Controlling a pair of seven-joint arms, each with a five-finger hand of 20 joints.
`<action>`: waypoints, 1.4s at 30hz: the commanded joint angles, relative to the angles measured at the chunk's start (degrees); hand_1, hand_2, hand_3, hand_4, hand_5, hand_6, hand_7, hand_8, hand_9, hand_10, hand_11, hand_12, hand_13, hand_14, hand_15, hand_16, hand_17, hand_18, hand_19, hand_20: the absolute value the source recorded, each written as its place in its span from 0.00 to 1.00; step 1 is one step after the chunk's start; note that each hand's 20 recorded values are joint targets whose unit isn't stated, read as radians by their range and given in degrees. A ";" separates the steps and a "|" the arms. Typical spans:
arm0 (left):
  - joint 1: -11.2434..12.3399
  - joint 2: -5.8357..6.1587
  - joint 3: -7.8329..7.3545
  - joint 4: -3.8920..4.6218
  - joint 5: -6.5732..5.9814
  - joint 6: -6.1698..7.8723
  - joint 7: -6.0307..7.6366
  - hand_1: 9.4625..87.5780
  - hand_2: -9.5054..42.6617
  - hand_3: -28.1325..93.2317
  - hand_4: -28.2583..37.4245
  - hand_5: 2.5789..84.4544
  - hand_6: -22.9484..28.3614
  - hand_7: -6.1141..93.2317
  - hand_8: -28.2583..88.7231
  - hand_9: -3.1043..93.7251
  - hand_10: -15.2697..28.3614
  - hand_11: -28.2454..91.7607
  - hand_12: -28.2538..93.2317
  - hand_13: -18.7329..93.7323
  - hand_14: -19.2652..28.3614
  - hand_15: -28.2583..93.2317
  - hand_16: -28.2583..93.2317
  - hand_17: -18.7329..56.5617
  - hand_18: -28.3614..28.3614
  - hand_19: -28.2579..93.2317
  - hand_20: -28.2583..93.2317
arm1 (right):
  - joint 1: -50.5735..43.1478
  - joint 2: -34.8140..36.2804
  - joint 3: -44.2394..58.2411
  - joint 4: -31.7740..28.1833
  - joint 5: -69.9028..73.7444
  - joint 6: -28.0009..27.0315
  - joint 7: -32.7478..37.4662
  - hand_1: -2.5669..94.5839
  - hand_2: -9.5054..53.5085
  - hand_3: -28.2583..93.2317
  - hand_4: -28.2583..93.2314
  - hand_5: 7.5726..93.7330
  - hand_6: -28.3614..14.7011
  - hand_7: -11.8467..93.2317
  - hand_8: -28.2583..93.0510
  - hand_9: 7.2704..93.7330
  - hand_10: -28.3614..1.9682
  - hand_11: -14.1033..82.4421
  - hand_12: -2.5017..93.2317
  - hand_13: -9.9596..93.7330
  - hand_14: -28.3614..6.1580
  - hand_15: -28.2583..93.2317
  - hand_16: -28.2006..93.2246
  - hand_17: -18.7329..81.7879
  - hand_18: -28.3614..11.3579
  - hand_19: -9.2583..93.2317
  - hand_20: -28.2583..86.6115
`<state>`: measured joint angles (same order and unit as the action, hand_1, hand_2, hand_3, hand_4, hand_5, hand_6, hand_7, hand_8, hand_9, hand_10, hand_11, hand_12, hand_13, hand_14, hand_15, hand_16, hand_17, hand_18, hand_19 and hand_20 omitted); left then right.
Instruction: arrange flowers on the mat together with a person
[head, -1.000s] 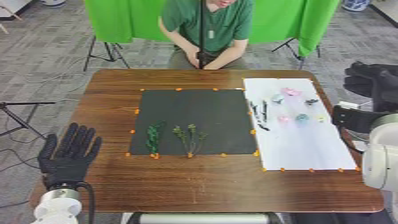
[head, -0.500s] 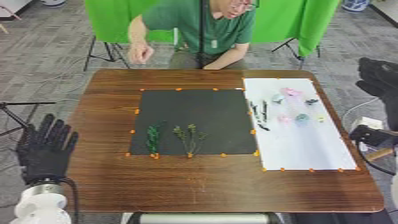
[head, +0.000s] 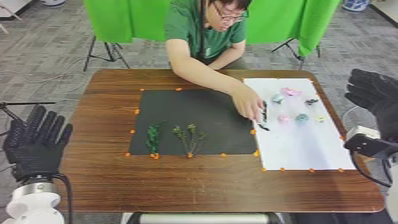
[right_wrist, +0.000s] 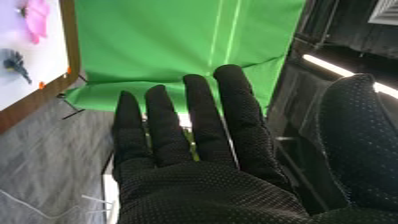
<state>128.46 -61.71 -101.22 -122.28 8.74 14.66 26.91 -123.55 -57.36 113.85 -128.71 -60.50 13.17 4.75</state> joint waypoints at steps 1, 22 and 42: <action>0.69 -0.94 0.80 0.02 -1.09 -0.56 0.68 0.18 0.46 0.81 0.00 0.42 0.60 0.20 0.15 0.32 0.61 0.37 0.25 0.33 0.63 0.38 0.15 0.14 0.72 0.52 0.28 | -2.11 0.40 -0.68 -3.08 -0.92 1.57 -0.52 0.23 0.25 0.88 0.03 0.42 0.55 0.29 0.14 0.40 0.43 0.20 0.20 0.38 0.32 0.29 0.39 0.26 0.23 0.39 0.36; 1.80 -1.47 -0.26 -0.43 -0.62 -2.20 -0.01 0.18 0.45 0.82 0.00 0.44 0.61 0.20 0.15 0.37 0.63 0.37 0.27 0.36 0.65 0.40 0.16 0.15 0.74 0.52 0.29 | 0.79 -1.37 -2.72 2.03 -1.89 -5.46 0.01 0.24 0.26 0.88 0.03 0.41 0.54 0.29 0.14 0.39 0.42 0.20 0.20 0.38 0.32 0.29 0.39 0.26 0.23 0.40 0.36; 1.43 -0.79 -0.74 -0.55 1.07 -3.16 -2.03 0.18 0.44 0.82 0.00 0.44 0.61 0.20 0.15 0.36 0.63 0.37 0.27 0.36 0.66 0.39 0.16 0.15 0.74 0.52 0.29 | 1.36 -0.83 -3.44 2.28 -2.22 -5.66 0.47 0.25 0.26 0.88 0.03 0.41 0.54 0.30 0.14 0.39 0.44 0.20 0.20 0.38 0.32 0.29 0.39 0.26 0.23 0.40 0.36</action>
<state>129.56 -63.15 -101.45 -122.66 7.89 12.49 26.36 -123.23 -60.49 112.05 -126.26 -62.02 6.10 5.53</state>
